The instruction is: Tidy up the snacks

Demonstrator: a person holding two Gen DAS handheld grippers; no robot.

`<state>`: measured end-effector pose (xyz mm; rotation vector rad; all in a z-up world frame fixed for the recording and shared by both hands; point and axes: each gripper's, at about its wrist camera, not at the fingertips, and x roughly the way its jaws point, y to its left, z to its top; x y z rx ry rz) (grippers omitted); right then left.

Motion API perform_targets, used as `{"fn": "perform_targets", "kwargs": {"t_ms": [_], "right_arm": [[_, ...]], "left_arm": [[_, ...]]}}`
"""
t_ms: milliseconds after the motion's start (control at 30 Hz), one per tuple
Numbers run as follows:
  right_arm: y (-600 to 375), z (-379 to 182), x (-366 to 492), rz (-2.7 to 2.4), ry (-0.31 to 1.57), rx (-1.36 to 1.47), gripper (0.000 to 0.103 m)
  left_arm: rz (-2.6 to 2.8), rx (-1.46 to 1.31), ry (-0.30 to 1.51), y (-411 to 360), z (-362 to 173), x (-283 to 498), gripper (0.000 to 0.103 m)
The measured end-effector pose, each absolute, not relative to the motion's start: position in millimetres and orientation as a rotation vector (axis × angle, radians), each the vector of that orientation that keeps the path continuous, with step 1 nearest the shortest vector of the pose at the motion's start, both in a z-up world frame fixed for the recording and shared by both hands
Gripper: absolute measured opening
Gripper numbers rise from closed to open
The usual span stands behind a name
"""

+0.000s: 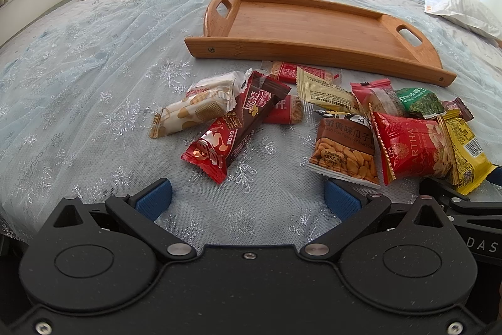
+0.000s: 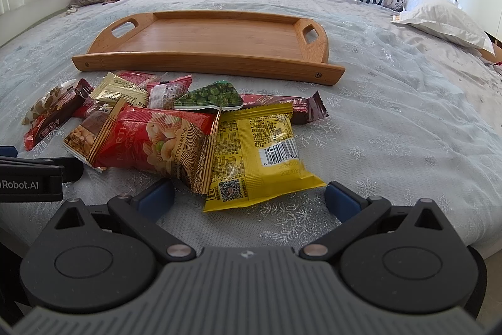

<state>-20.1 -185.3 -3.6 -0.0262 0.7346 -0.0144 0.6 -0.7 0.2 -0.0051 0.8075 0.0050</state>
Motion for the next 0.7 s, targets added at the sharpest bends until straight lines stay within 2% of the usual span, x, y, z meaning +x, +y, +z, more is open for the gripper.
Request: {"fn": "perform_targets", "kwargs": {"t_ms": [367,500,700], "right_arm": [[-189,-9,-25,-0.028,0.679,-0.018,0.103],[-187,-18,-30,-0.044,0.6,-0.047,0.103],[-199,-5,-31,-0.003,0.595,-0.004,0.103]], "left_arm": [[0.011,0.011,0.755,-3,1,-8,0.103],[0.03,0.005,0.719,-5,-2,-12,0.103],[0.049,0.021,0.7,-10,5,-17,0.103]]}}
